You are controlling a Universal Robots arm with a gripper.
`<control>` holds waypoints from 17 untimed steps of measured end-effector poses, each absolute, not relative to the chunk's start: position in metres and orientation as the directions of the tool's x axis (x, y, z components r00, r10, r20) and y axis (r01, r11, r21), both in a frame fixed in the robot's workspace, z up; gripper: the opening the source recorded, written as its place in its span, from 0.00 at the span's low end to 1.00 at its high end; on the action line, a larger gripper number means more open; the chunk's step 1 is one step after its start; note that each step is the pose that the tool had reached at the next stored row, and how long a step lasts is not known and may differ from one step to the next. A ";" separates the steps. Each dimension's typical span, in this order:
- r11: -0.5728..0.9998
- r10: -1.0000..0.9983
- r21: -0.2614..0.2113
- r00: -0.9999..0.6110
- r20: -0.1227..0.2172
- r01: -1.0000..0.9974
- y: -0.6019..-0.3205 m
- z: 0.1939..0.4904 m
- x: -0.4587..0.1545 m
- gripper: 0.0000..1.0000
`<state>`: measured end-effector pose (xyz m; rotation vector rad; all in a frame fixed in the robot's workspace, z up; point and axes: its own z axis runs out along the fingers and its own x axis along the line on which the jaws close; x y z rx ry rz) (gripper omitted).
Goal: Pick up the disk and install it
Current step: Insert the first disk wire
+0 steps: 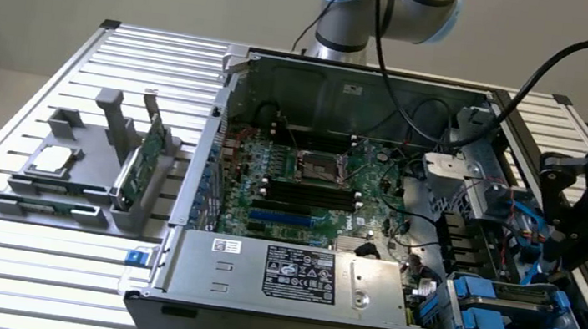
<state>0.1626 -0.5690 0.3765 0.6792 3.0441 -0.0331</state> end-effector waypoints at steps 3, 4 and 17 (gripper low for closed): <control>0.893 0.449 -0.013 -0.893 -0.025 0.450 -0.569 0.373 0.164 0.24; 0.889 0.458 -0.012 -0.889 -0.025 0.458 -0.569 0.372 0.165 0.24; 0.863 0.505 0.012 -0.863 -0.011 0.505 -0.562 0.364 0.167 0.26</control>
